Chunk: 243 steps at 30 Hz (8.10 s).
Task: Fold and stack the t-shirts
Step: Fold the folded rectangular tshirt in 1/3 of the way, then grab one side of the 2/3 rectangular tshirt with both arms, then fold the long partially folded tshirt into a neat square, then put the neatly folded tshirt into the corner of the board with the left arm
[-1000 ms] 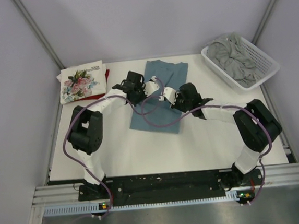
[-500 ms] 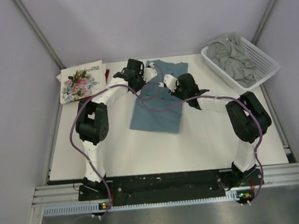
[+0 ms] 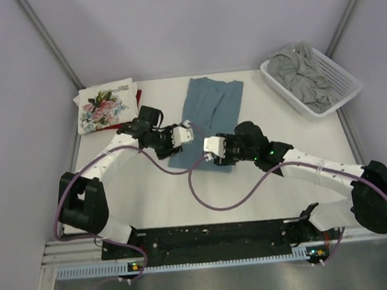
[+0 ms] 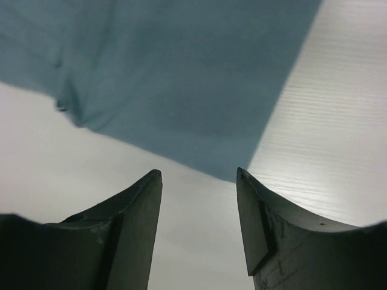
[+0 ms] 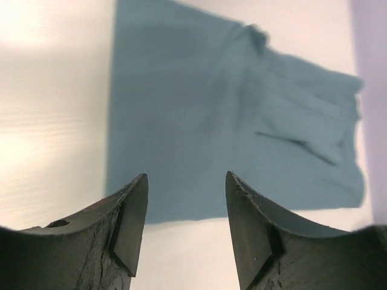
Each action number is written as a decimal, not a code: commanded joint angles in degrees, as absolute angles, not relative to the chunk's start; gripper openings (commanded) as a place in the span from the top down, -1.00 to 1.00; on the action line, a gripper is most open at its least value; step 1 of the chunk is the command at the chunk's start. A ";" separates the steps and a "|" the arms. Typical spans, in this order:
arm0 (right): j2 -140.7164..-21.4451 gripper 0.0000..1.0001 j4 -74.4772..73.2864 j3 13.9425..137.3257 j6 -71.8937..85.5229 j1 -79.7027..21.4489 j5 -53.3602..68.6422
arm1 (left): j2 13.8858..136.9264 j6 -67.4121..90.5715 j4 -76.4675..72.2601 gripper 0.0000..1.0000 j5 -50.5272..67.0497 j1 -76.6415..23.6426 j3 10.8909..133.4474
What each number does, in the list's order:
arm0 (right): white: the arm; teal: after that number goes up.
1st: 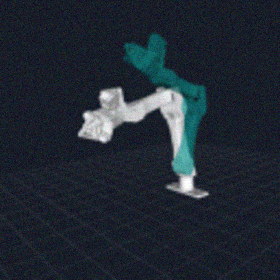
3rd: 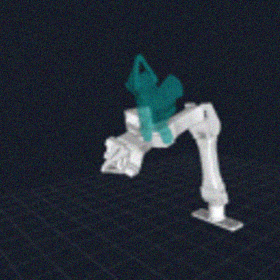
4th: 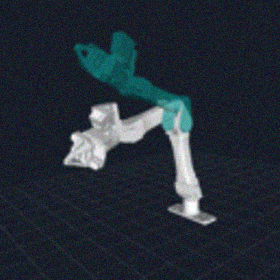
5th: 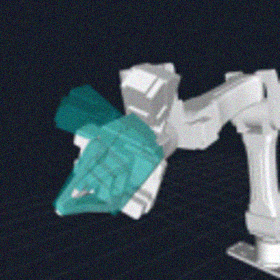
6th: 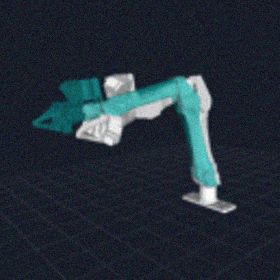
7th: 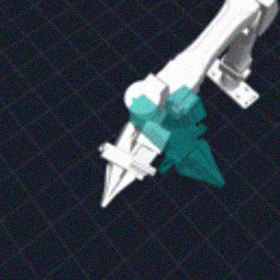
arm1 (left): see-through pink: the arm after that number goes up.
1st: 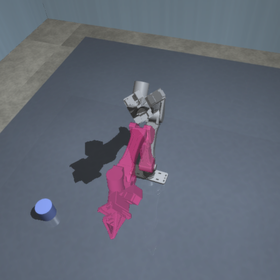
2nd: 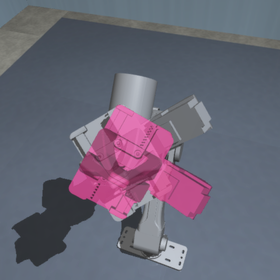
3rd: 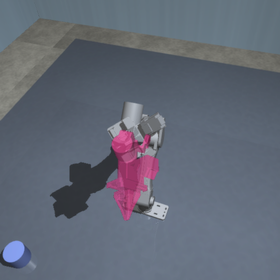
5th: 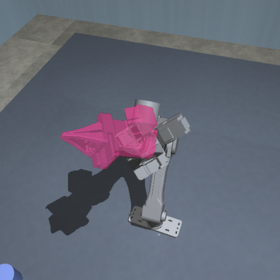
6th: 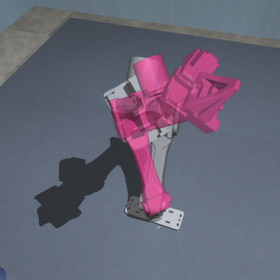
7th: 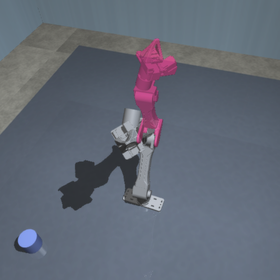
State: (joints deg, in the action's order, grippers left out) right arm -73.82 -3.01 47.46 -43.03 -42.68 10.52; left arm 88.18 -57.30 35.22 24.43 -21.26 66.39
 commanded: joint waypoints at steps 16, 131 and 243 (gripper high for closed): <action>-87.36 0.17 -10.90 43.24 -44.83 -50.19 4.04 | 94.30 -67.50 30.32 -0.15 24.61 -23.82 54.23; -94.91 0.85 -7.82 51.69 16.96 -31.11 26.64 | 105.55 -15.91 32.17 0.99 17.66 -21.63 69.62; -81.39 -0.97 -31.82 61.79 9.67 -20.57 1.76 | 116.89 -17.66 37.17 1.00 1.77 -2.64 111.61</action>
State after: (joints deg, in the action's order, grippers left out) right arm -82.21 -31.44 58.65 10.87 -21.08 3.57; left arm 116.66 -13.82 38.28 7.77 -2.98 105.51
